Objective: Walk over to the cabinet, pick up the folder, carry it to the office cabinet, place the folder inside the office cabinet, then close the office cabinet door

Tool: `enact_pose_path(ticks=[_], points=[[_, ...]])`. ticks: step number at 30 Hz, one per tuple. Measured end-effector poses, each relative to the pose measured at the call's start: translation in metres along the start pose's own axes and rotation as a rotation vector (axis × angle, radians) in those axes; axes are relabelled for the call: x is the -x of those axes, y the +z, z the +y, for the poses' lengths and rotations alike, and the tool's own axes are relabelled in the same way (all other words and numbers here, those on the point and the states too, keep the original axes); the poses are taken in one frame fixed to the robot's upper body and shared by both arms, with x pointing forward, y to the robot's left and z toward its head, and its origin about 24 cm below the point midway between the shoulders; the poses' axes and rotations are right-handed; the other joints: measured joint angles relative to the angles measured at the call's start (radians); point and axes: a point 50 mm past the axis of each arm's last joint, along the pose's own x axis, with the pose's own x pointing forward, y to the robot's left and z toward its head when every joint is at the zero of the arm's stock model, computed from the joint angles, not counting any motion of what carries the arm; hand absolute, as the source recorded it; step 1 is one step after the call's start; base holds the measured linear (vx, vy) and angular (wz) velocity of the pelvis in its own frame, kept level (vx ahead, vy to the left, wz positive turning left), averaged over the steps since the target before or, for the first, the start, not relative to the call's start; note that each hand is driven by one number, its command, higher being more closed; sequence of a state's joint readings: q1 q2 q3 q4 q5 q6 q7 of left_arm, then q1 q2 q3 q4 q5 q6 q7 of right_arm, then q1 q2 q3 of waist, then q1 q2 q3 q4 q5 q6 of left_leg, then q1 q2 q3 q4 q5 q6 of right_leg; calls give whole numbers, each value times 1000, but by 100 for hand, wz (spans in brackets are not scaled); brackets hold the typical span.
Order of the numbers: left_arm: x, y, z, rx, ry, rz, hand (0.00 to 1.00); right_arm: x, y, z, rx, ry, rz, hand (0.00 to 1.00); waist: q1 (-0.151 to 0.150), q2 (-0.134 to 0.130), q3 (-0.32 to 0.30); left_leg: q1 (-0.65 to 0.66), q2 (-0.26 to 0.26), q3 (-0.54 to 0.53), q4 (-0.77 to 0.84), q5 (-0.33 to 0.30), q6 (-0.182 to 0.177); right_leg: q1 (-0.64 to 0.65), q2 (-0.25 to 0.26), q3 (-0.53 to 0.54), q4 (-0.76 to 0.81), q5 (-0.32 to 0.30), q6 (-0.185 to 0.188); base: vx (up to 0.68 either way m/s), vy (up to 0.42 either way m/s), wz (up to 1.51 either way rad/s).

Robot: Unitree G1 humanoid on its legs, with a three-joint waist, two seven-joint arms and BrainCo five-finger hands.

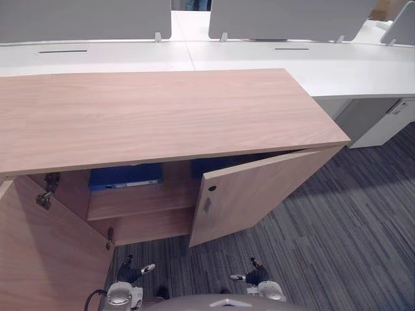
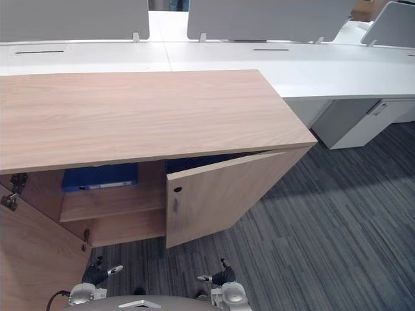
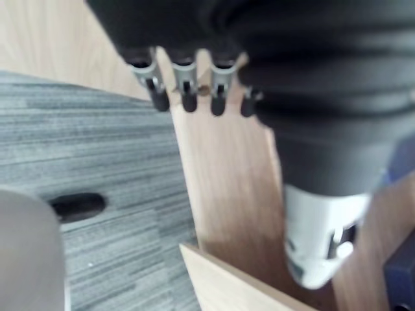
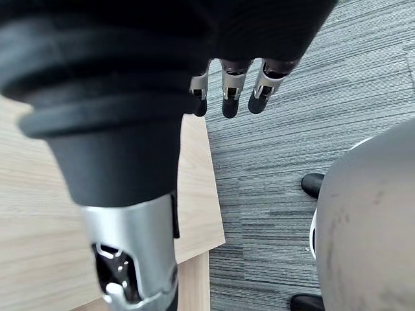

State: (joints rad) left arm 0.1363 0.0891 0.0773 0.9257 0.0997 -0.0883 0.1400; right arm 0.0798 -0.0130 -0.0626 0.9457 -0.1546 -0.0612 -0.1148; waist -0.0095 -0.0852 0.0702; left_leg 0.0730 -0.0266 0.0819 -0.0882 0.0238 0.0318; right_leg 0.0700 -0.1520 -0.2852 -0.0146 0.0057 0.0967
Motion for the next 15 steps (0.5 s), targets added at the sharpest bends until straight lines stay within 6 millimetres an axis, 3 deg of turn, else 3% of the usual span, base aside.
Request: enact_pose_path(ticks=[3,7,10,15], points=[[0,1,1,9,2,1,0,-2,2,1,3,4,5,0,1,2,7,-6,0,-5,0,0,0,-6,0,-4,8,-1,0,-5,-12,6],[-2,4,4,31,12,-6,0,-4,10,-1,-25,-10,-11,0,-4,-2,25,-62,1,-81,0,15,-3,-78,7,31,110,-68,-7,-11,-40,42],[-3,6,6,62,30,-8,0,-3,4,-2,-34,-15,5,0,11,-5,31,-77,1,-148,0,19,-20,-70,19,56,140,-117,-26,19,-44,78],[-4,9,8,100,52,-11,0,-4,5,-2,-33,-16,10,0,21,-1,47,-125,4,-255,1,69,-40,-54,34,-3,139,-132,-45,18,-61,79]])
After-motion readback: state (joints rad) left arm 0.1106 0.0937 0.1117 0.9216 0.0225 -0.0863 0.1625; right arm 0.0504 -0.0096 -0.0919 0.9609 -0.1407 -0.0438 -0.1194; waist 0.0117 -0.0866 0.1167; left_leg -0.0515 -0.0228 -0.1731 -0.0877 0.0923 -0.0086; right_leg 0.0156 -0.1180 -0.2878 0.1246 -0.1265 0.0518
